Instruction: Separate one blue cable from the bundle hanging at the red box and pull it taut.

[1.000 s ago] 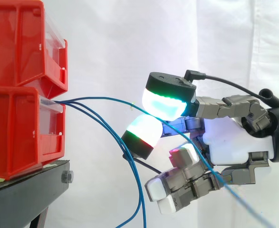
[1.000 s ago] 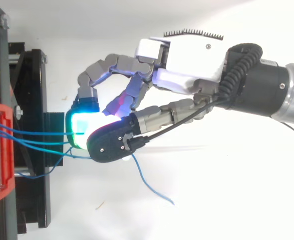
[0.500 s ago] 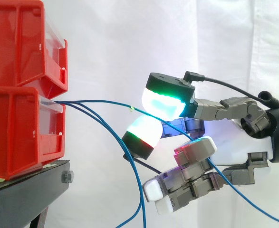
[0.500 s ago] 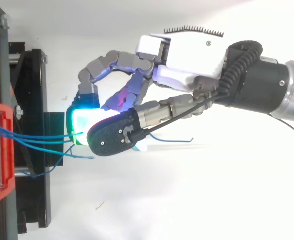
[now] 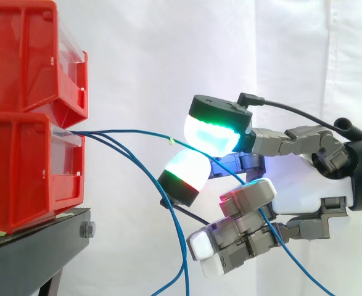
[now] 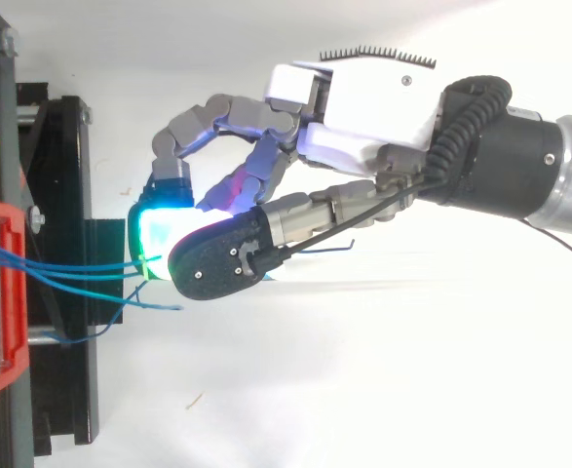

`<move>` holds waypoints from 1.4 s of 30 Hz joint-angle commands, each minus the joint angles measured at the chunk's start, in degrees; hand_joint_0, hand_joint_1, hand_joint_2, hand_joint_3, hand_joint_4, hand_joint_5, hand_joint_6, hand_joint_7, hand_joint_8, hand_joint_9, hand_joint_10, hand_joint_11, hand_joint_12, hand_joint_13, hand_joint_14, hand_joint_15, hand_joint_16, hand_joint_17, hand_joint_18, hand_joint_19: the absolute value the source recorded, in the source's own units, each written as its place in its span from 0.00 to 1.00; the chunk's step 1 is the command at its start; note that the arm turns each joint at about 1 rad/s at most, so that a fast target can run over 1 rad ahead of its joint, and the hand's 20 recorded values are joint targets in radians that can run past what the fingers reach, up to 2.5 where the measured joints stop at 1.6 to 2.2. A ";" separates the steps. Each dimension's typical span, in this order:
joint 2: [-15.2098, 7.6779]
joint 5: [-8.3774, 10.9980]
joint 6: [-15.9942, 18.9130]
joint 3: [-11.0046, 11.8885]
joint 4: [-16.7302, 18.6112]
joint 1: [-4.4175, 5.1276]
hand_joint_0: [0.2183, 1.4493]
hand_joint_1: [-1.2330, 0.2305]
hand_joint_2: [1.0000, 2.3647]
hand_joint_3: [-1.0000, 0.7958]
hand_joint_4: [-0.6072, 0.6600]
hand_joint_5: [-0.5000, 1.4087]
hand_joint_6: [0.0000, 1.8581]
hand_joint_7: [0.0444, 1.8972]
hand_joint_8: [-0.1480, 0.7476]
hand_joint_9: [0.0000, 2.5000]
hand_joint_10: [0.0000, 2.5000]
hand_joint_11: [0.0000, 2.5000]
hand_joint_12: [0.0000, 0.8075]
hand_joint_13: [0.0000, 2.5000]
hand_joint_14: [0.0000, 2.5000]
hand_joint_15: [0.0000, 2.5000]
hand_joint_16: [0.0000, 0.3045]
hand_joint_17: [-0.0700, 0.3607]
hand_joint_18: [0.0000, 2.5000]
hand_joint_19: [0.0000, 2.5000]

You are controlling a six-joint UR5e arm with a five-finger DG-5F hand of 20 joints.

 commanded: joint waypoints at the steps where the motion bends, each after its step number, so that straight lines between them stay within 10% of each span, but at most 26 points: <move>1: 0.02 0.00 0.00 0.02 0.00 0.02 0.35 0.38 0.01 0.39 0.48 0.15 0.49 0.55 0.54 0.52 0.01 0.57 0.41 0.36 0.01 0.21 0.12 0.35 0.32 0.11; 28: -0.06 0.00 -0.18 -0.07 0.09 0.11 0.31 0.39 0.00 0.28 0.54 0.15 0.48 0.56 0.55 0.50 0.01 0.56 0.42 0.36 0.01 0.22 0.12 0.35 0.31 0.11; 42: -0.06 0.00 -0.18 -0.16 0.18 0.11 0.33 0.35 0.02 0.46 0.41 0.15 0.49 0.60 0.56 0.50 0.01 0.57 0.41 0.36 0.01 0.22 0.12 0.35 0.32 0.12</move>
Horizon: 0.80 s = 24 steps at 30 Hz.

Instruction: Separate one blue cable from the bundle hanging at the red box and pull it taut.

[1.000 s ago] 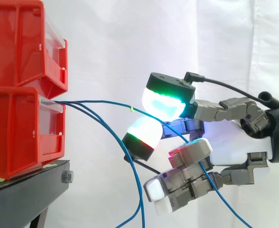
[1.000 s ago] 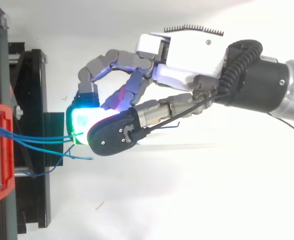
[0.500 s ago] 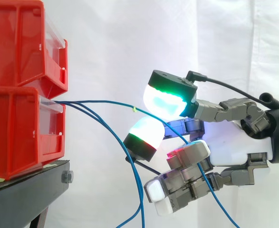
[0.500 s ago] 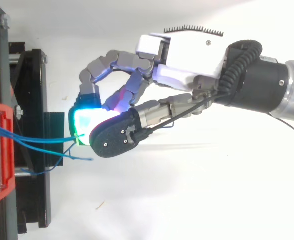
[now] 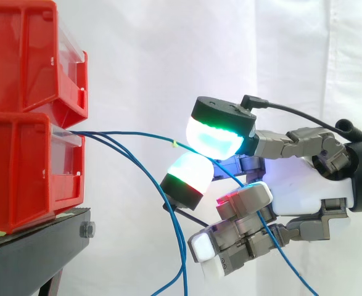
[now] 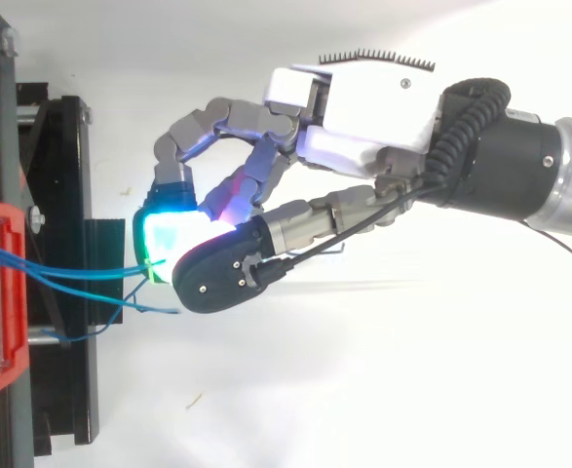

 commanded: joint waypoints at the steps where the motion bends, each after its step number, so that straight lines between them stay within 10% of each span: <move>1: 0.00 0.03 0.00 0.00 0.01 0.02 0.33 0.35 0.02 0.47 0.39 0.15 0.49 0.60 0.55 0.50 0.01 0.57 0.41 0.36 0.01 0.22 0.12 0.35 0.32 0.11; 10: 0.00 -0.06 -0.09 0.00 0.01 0.02 0.34 0.35 0.02 0.47 0.35 0.16 0.50 0.58 0.53 0.53 0.05 0.73 0.41 0.41 0.01 0.33 0.11 0.34 0.33 0.11; 24: 0.00 -0.15 0.09 -0.09 -0.16 -0.06 0.36 0.34 0.02 0.45 0.36 0.16 0.49 0.57 0.52 0.48 0.33 0.66 0.39 0.49 0.04 0.72 0.11 0.34 0.37 0.23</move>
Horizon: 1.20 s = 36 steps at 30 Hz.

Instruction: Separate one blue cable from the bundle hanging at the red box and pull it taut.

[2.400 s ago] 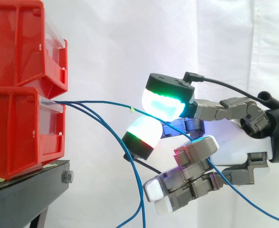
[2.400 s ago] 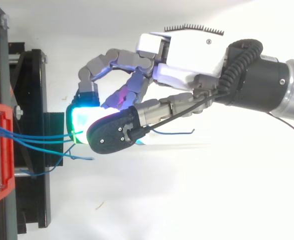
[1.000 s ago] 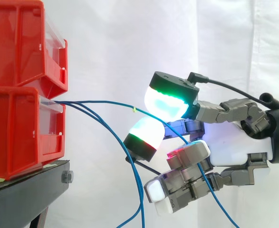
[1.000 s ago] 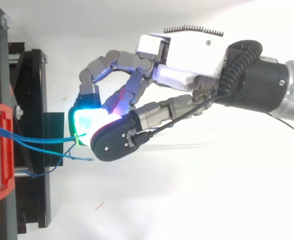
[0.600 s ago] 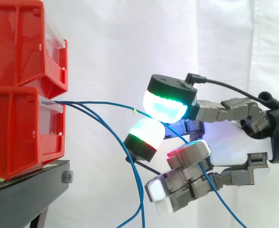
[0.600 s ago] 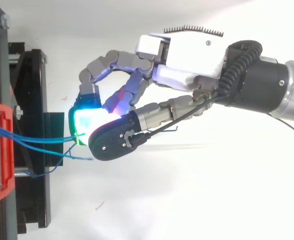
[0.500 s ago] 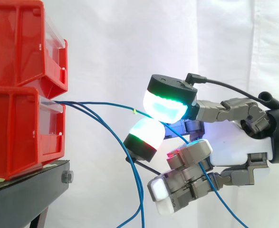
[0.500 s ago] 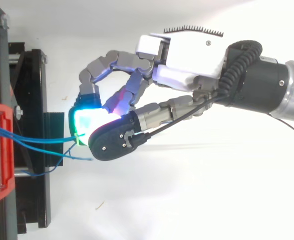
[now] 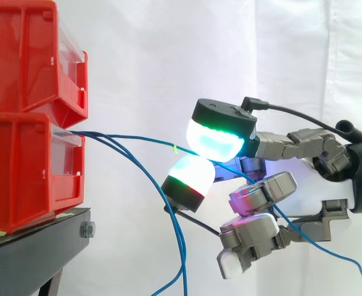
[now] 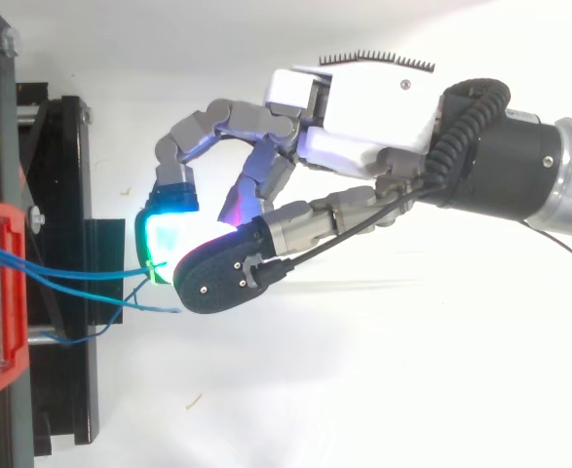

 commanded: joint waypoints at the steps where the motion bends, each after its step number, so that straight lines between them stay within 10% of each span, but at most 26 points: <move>1: 0.00 -0.01 -0.03 0.00 0.07 -0.03 0.36 0.34 0.02 0.45 0.36 0.16 0.49 0.57 0.52 0.48 0.33 0.65 0.39 0.49 0.04 0.72 0.12 0.35 0.37 0.24; 6: 0.00 -0.01 -0.03 0.00 0.07 -0.12 0.36 0.34 0.02 0.45 0.36 0.16 0.49 0.57 0.53 0.46 0.38 0.64 0.40 0.43 0.36 0.66 0.13 0.36 0.41 0.36; 12: 0.00 -0.01 -0.12 0.00 0.16 -0.12 0.35 0.33 0.02 0.47 0.33 0.16 0.49 0.59 0.52 0.46 0.39 0.63 0.41 0.40 0.51 0.64 0.13 0.37 0.44 0.42; 36: 0.00 0.43 0.15 -2.90 2.36 0.41 0.36 0.33 0.02 0.52 0.27 0.17 0.49 0.59 0.49 0.42 0.85 0.56 0.40 0.33 0.93 0.62 0.13 0.37 0.53 0.63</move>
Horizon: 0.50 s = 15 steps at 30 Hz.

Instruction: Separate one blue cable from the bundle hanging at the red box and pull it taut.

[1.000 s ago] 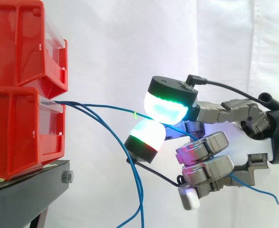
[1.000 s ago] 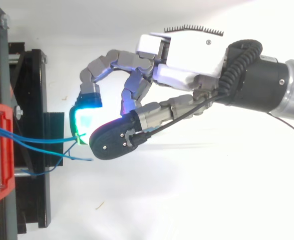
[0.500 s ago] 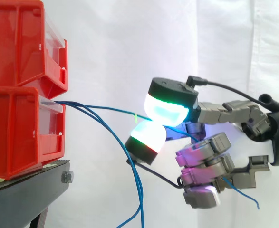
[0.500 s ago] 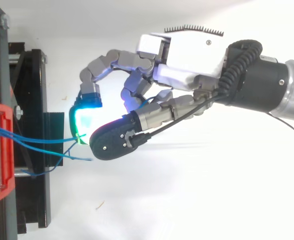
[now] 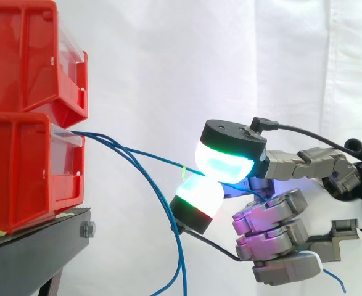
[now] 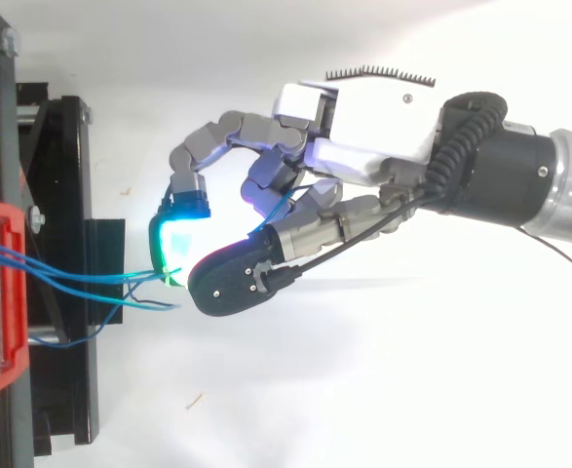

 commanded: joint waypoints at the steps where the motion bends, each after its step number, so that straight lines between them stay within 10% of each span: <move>1: -0.01 -0.07 0.01 -0.02 -0.45 0.02 0.36 0.33 0.02 0.52 0.27 0.17 0.49 0.60 0.49 0.42 0.85 0.56 0.40 0.33 0.94 0.61 0.13 0.36 0.53 0.63; 9: 0.08 -0.16 -0.08 -0.02 -2.03 0.02 0.36 0.32 0.02 0.53 0.26 0.17 0.49 0.61 0.50 0.42 0.86 0.55 0.40 0.34 0.95 0.62 0.13 0.37 0.54 0.64; 15: 0.87 -1.39 -0.78 -0.02 -9.41 0.10 0.36 0.32 0.02 0.53 0.26 0.17 0.49 0.61 0.50 0.43 0.86 0.55 0.40 0.34 0.95 0.62 0.13 0.37 0.54 0.64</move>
